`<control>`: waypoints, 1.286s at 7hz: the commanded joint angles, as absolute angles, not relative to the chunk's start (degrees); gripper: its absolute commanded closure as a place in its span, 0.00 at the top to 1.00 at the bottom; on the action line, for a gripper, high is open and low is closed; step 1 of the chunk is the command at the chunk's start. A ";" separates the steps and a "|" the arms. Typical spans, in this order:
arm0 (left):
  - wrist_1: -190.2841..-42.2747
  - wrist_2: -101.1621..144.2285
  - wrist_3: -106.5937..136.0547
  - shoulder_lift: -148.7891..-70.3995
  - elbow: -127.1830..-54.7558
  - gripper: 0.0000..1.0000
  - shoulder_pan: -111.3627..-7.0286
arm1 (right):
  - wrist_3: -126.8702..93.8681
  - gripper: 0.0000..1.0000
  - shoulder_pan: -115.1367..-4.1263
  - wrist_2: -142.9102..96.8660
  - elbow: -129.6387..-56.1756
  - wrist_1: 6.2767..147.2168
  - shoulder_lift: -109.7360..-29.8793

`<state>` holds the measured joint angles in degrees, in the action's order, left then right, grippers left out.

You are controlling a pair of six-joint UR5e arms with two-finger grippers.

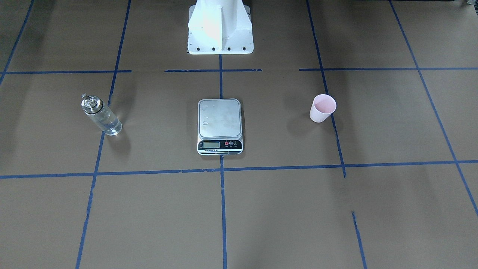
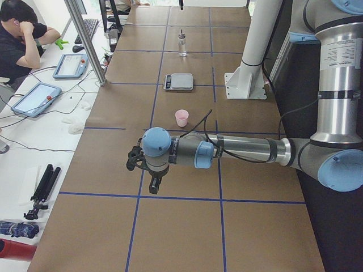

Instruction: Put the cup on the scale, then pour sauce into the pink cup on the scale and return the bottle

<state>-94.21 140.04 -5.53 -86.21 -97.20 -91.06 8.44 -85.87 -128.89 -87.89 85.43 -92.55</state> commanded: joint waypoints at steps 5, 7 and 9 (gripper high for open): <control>-103.33 140.71 -5.28 -86.39 -98.79 1.00 -90.18 | 8.27 1.00 -85.69 -129.29 -95.77 79.06 -92.29; -116.72 140.63 -5.27 -87.71 -98.70 1.00 -89.91 | 8.35 1.00 -85.52 -128.50 -95.72 69.23 -91.50; -131.78 140.71 -4.05 -90.24 -94.25 1.00 -89.91 | 5.12 1.00 -85.52 -130.33 -93.53 65.22 -90.19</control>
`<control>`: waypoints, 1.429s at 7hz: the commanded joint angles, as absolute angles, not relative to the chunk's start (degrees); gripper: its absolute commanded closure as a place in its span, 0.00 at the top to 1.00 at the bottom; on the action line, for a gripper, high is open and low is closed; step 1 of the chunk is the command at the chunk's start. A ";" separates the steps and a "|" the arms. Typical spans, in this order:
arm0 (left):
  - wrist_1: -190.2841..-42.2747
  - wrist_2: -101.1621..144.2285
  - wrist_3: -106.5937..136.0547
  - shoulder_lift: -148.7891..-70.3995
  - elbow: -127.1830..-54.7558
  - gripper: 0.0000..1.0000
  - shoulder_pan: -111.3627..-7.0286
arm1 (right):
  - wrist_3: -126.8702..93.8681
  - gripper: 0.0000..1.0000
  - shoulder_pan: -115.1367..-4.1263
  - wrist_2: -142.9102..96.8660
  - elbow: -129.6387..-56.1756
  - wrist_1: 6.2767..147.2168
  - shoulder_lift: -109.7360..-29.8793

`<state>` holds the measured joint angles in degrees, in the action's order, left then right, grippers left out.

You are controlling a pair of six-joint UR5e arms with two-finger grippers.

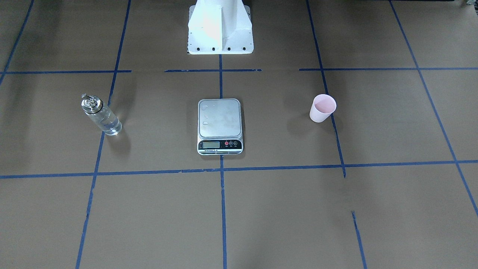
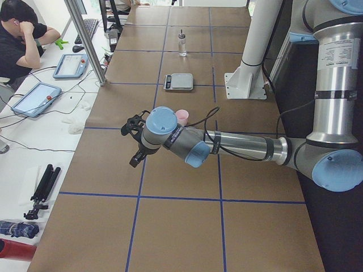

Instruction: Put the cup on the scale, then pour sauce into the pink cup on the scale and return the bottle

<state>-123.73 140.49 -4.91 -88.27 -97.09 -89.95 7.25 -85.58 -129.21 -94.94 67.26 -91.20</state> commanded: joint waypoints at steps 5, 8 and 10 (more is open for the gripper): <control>-138.25 142.64 20.04 -92.28 -97.54 1.00 -77.85 | -7.64 1.00 -85.43 -141.33 -88.51 62.49 -86.75; -135.03 121.65 53.95 -88.95 -111.58 1.00 -56.34 | -8.53 1.00 -84.99 -140.54 -88.51 62.40 -87.01; -116.89 106.93 63.33 -89.47 -118.62 0.85 -44.52 | -8.53 1.00 -84.99 -140.54 -88.51 62.40 -87.45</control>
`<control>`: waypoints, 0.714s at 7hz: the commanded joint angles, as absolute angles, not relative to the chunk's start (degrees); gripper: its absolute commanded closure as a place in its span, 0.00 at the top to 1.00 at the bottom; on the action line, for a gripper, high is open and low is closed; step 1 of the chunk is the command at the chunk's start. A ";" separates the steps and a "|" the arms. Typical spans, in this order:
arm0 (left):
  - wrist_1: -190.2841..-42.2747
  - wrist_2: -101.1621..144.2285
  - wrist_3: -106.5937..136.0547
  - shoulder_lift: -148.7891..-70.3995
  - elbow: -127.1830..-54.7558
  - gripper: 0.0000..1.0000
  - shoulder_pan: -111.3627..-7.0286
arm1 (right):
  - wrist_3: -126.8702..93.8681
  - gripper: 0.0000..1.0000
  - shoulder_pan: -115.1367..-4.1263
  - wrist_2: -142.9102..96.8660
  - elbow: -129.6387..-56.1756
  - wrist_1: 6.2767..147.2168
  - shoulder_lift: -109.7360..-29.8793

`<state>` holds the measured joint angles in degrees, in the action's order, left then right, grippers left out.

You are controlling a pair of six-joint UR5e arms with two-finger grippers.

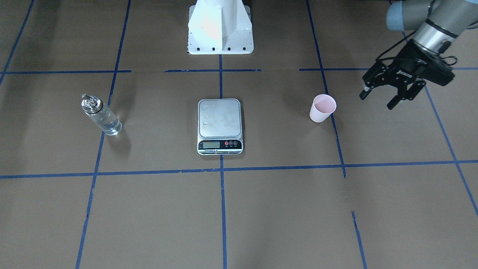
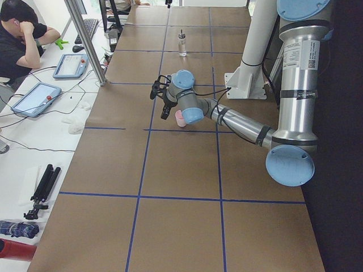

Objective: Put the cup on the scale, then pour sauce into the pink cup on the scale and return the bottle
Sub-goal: 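Reach the left gripper down to the pink cup and grasp it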

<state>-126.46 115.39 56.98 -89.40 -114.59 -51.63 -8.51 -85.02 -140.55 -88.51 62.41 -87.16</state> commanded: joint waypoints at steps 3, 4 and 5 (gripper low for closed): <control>-115.75 104.15 66.09 -89.03 -116.73 0.74 -37.72 | -8.53 1.00 -85.08 -140.62 -88.51 62.31 -88.06; -115.66 103.63 66.01 -89.03 -115.33 0.74 -36.23 | -8.53 1.00 -85.08 -140.62 -88.51 62.31 -88.24; -115.66 103.01 65.92 -89.29 -114.44 0.74 -35.08 | -8.44 1.00 -85.08 -140.62 -88.51 62.31 -88.33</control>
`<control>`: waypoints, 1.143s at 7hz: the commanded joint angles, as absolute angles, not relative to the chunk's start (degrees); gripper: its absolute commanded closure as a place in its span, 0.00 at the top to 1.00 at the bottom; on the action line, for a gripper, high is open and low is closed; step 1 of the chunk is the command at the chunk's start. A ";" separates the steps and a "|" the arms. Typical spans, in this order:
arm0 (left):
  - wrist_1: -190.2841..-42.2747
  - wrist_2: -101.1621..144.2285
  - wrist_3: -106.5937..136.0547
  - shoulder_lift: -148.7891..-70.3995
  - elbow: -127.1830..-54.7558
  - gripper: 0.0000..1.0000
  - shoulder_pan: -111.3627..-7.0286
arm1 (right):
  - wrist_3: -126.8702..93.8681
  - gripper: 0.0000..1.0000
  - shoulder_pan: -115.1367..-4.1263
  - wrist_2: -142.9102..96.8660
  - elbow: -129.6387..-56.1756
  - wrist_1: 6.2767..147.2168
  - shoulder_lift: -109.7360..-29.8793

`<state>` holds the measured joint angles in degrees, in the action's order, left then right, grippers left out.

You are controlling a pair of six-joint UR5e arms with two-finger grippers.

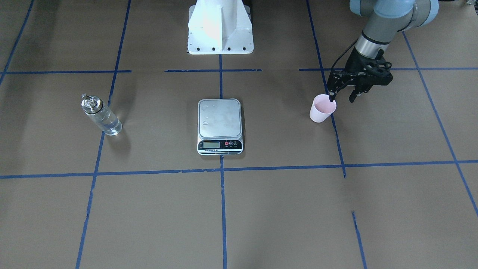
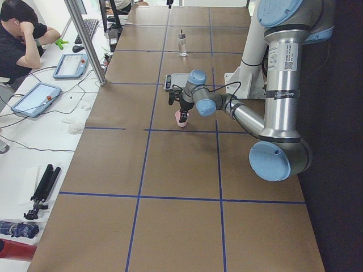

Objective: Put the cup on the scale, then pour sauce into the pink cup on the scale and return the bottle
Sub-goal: 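Reach the left gripper down to the pink cup and grasp it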

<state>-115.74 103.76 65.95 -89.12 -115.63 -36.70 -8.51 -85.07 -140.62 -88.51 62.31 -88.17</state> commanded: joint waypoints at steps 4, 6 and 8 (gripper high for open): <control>-115.31 103.01 65.48 -89.30 -114.08 0.00 -33.31 | -8.44 1.00 -85.08 -140.62 -88.59 60.03 -89.47; -115.14 103.36 65.30 -90.34 -115.13 0.00 -33.22 | -8.53 1.00 -85.08 -140.62 -88.42 58.62 -90.09; -98.29 103.62 65.13 -104.66 -115.75 0.00 -33.22 | -8.61 1.00 -84.99 -140.62 -88.51 58.62 -90.18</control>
